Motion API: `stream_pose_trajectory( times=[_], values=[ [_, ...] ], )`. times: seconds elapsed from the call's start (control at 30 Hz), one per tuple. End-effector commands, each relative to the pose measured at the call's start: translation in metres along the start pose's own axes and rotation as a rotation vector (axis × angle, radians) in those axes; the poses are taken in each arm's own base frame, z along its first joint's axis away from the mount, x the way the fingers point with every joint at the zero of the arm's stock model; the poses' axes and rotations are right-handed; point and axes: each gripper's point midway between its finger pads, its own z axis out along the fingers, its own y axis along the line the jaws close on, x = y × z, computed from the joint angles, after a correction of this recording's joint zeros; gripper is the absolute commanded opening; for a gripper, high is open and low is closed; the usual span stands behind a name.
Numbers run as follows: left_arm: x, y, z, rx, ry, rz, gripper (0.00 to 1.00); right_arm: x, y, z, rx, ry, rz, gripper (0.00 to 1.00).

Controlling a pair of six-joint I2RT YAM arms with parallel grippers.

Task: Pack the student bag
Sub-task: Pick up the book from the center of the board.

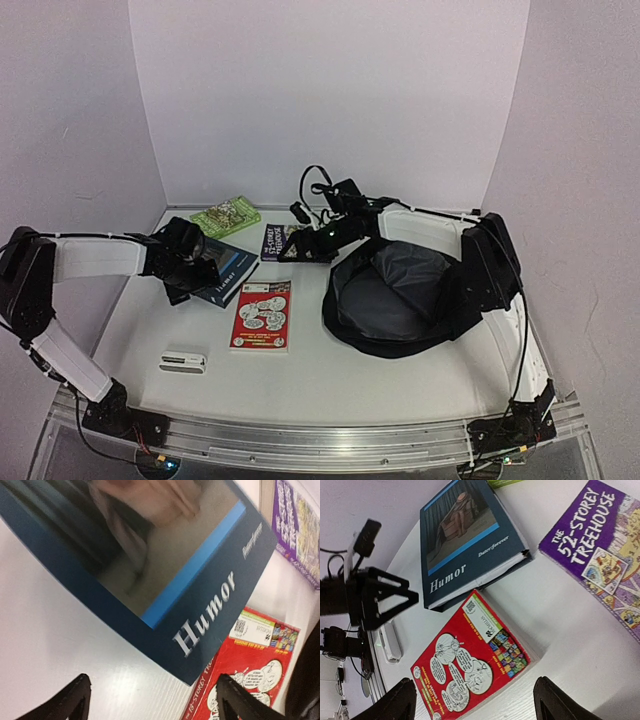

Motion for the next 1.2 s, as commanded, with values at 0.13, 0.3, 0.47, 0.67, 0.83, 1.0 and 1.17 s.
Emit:
stream_pose_trajectory(
  times=[0.13, 0.3, 0.47, 0.67, 0.83, 1.0, 1.17],
  values=[
    [-0.121, 0.039, -0.014, 0.006, -0.174, -0.068, 1.00, 0.014, 0.012, 0.027, -0.038, 0.012, 0.087, 0.86],
    [-0.159, 0.053, 0.020, -0.017, -0.177, -0.057, 1.00, 0.019, 0.017, 0.031, -0.056, 0.015, 0.108, 0.89],
    [-0.197, 0.072, 0.031, -0.090, -0.239, -0.016, 1.00, 0.022, 0.017, 0.035, -0.059, 0.017, 0.117, 0.90],
    [-0.227, 0.085, 0.041, -0.135, -0.273, 0.040, 1.00, 0.029, 0.017, 0.045, -0.062, 0.031, 0.126, 0.90],
    [-0.228, 0.088, 0.069, -0.127, -0.210, 0.062, 1.00, 0.030, 0.014, 0.050, -0.057, 0.032, 0.130, 0.90],
    [-0.193, 0.074, 0.076, 0.021, -0.152, 0.022, 0.98, 0.030, 0.010, 0.054, -0.050, 0.030, 0.128, 0.90],
    [-0.159, 0.064, 0.053, 0.116, -0.138, -0.010, 0.88, 0.029, 0.007, 0.063, -0.062, 0.032, 0.137, 0.88]
  ],
)
